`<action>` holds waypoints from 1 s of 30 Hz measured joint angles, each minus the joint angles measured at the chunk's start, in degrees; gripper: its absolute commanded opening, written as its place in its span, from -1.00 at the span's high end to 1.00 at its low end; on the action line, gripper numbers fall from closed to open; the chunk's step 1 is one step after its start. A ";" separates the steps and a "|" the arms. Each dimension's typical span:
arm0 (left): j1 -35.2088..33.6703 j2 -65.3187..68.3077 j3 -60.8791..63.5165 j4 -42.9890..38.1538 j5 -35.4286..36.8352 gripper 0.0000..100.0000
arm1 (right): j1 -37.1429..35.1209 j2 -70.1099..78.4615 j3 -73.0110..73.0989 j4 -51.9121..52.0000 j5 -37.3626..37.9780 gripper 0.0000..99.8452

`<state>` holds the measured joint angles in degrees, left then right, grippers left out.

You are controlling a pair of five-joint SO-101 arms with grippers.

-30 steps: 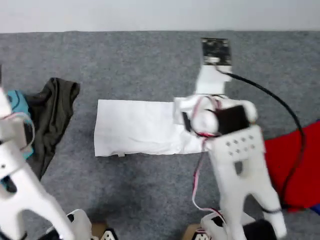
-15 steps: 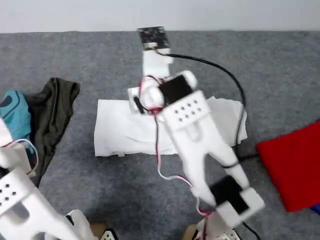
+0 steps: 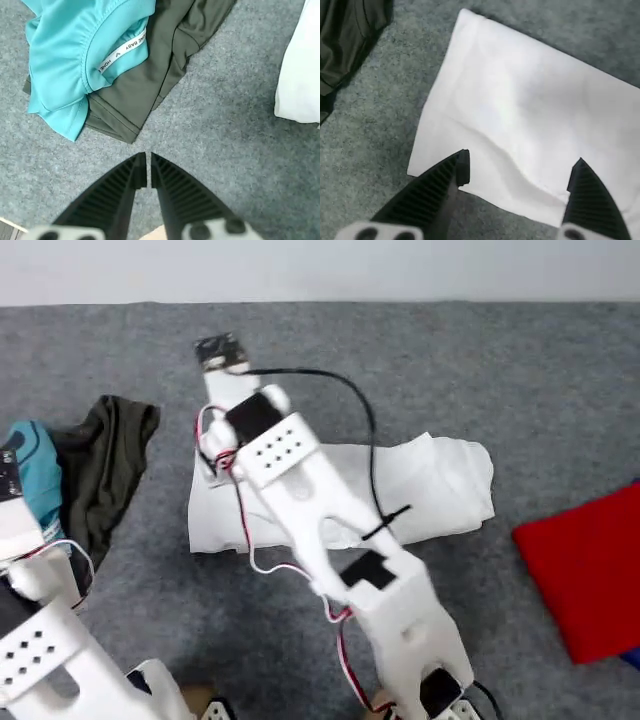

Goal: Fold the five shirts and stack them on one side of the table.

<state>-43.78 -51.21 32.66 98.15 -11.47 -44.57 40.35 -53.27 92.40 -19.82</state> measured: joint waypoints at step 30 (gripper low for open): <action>0.00 -0.35 0.00 0.00 0.00 0.94 | -6.42 35.43 -29.98 -5.89 0.00 0.37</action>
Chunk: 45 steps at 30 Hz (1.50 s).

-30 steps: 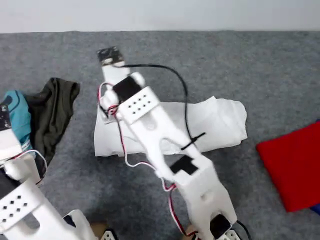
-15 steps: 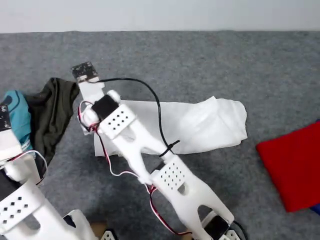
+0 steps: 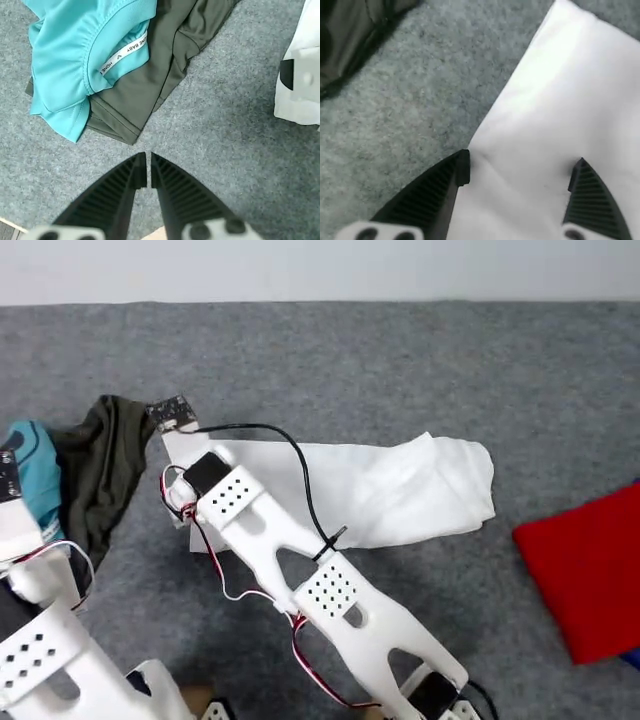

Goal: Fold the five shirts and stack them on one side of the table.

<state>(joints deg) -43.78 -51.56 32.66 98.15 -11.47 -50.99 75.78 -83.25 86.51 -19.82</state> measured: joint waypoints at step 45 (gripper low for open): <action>0.00 0.00 0.00 0.00 0.00 0.94 | 11.96 -17.67 -6.42 13.98 6.68 0.98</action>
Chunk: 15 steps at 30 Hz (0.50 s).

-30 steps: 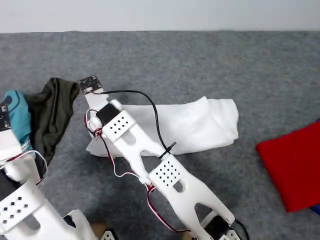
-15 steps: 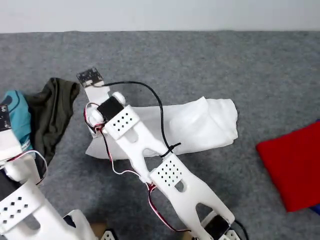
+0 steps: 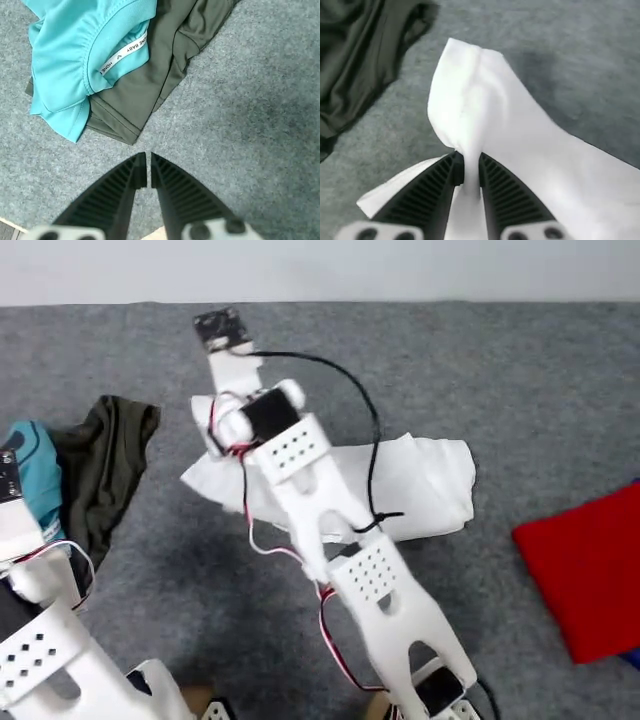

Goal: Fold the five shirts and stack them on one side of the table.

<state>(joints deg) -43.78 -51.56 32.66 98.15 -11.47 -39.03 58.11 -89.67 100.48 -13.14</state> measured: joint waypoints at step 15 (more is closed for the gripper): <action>0.00 0.00 0.00 0.00 0.00 0.94 | 9.41 -33.49 50.46 0.00 0.53 0.98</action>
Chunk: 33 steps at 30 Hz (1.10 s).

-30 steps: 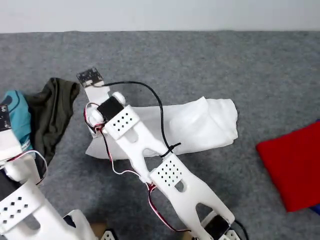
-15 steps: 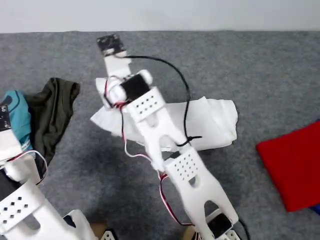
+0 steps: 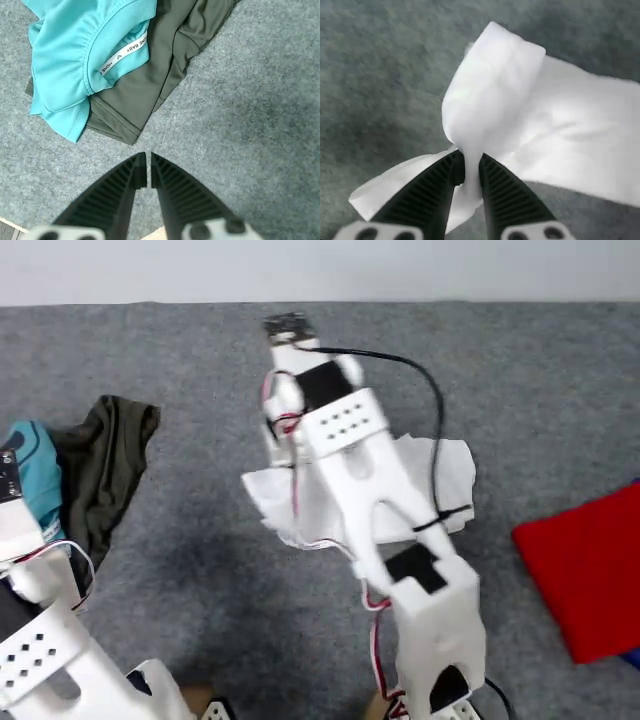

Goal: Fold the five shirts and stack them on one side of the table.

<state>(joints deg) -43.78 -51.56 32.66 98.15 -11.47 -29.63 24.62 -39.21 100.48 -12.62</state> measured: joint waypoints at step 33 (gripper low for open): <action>0.00 0.00 1.49 0.00 0.00 0.94 | 29.36 1.76 9.05 -5.89 30.42 0.98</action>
<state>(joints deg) -43.78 -51.56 34.15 98.15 -11.47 -0.26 26.37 -30.15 94.59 17.80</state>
